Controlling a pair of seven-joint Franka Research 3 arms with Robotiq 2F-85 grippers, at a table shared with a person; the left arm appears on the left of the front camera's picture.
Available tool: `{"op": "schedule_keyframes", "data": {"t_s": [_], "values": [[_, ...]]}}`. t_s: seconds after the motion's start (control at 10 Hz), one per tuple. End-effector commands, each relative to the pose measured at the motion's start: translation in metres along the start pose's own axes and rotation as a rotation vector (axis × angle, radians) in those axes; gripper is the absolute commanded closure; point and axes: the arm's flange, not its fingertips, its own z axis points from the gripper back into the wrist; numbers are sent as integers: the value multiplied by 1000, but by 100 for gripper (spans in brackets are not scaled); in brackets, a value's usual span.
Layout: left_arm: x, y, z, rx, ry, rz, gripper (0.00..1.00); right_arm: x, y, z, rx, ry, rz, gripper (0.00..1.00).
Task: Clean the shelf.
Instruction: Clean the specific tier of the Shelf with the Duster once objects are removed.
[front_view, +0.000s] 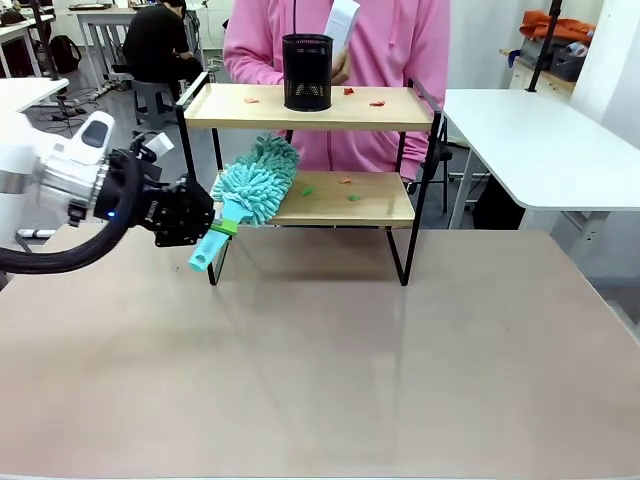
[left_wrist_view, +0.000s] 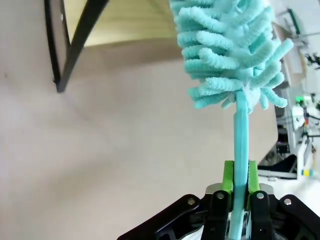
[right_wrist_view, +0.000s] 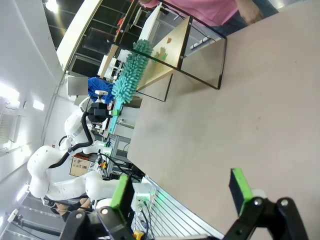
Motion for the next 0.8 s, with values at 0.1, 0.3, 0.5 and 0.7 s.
{"op": "schedule_keyframes", "data": {"t_s": [0.1, 0.3, 0.5, 0.7], "values": [[7, -6, -25, 91, -84, -34, 88, 3, 0, 0, 15, -17, 28, 0], [5, -10, -31, 147, -36, -87, 88, 3, 0, 0, 15, -17, 28, 0], [4, -13, -34, 172, 10, -82, 88, 3, 0, 0, 15, -17, 28, 0], [4, -20, -36, 221, -21, -66, 88, 3, 0, 0, 15, -17, 28, 0]]}}
